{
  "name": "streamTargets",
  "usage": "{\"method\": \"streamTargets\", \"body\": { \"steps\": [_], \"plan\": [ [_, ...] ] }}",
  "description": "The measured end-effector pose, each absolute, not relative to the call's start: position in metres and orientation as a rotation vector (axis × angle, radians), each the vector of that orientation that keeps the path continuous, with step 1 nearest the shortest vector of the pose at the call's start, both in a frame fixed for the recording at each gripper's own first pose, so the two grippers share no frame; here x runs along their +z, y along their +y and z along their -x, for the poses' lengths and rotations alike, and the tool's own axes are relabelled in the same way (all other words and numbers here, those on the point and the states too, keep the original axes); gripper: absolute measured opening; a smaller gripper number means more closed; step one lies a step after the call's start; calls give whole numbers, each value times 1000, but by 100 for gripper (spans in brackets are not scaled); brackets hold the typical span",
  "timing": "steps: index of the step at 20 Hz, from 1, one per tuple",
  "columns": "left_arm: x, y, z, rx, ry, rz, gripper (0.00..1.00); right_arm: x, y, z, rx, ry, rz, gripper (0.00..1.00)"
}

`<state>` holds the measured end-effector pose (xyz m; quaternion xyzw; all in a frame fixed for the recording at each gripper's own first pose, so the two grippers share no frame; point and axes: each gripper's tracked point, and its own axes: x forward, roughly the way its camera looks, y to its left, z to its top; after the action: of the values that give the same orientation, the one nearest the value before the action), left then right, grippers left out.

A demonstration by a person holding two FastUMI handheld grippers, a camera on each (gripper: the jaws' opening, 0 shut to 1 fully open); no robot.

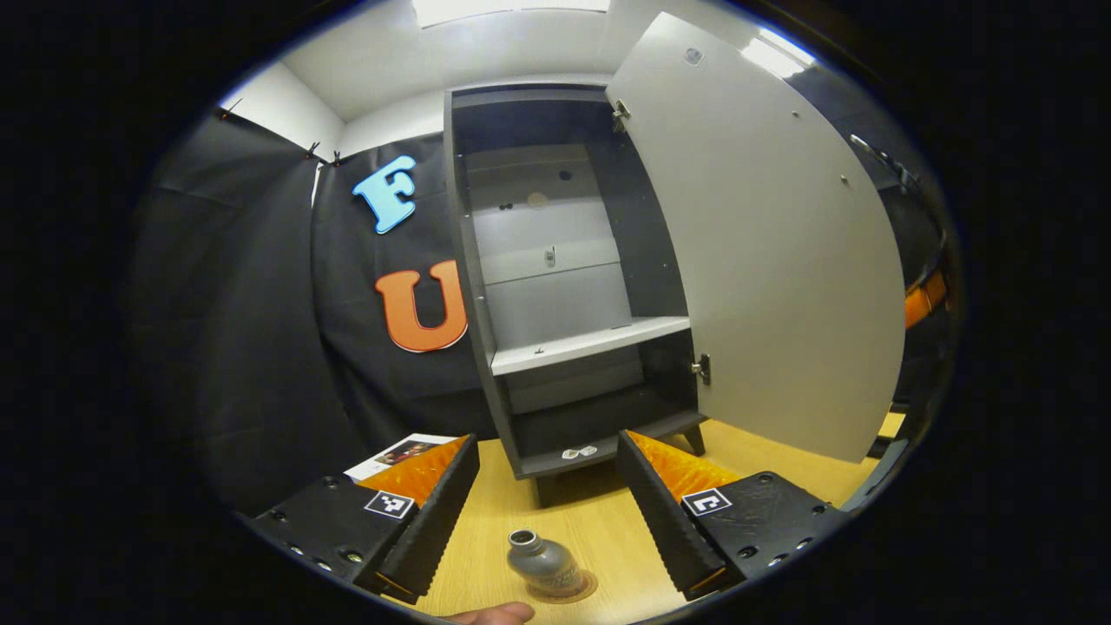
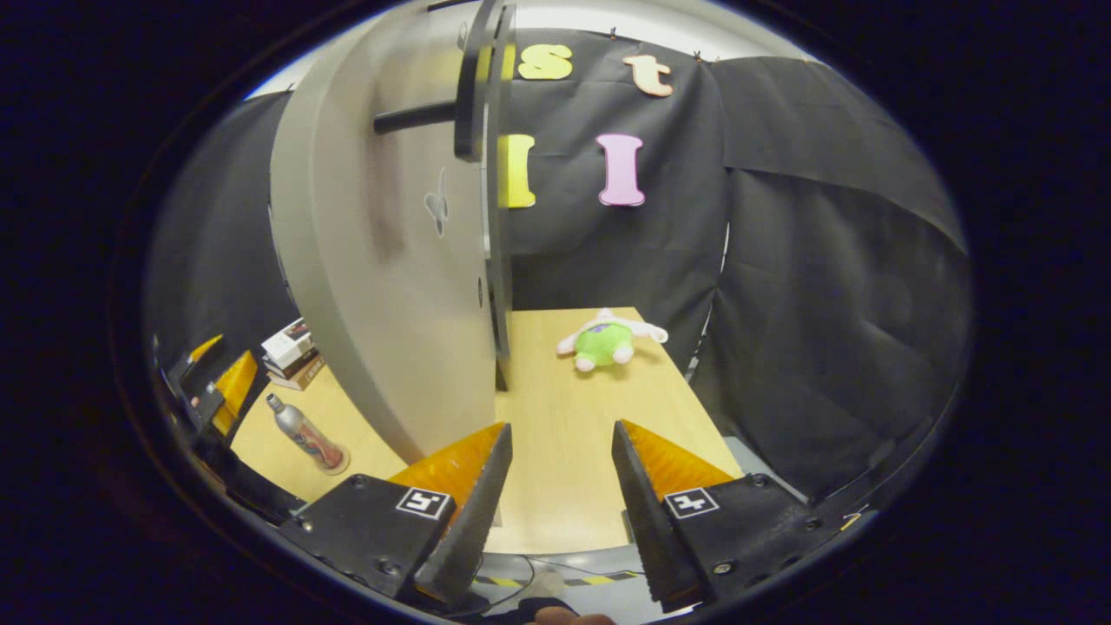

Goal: Open the cabinet door with the right hand, grasp the bottle in the cabinet with the left hand and place it on the coaster, then close the cabinet door with the right hand.

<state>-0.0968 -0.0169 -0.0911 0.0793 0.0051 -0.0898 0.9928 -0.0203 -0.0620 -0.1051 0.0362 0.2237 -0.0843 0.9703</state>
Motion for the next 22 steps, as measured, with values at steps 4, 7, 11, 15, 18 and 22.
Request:
{"method": "streamTargets", "body": {
  "steps": [4, 7, 11, 15, 18, 22],
  "plan": [
    [-51, -23, 68, -140, -2, -177, 96, -82, -99, 39, -261, 391, -75, 80],
    [-30, -29, 46, -138, 5, -101, 96, -29, -134, 37, -308, 287, -84, 80],
    [-25, -16, 25, -80, 48, -59, 96, 50, -120, 15, -263, 151, -51, 81],
    [-23, 0, 22, -61, 53, -65, 96, 86, -92, 12, -247, 40, 76, 84],
    [-30, 13, 21, -39, 65, -103, 96, 84, -89, 10, -281, 9, 164, 81],
    [-29, 9, 22, -47, 54, -93, 96, 91, -79, 12, -230, -21, 80, 81]
  ]
}}
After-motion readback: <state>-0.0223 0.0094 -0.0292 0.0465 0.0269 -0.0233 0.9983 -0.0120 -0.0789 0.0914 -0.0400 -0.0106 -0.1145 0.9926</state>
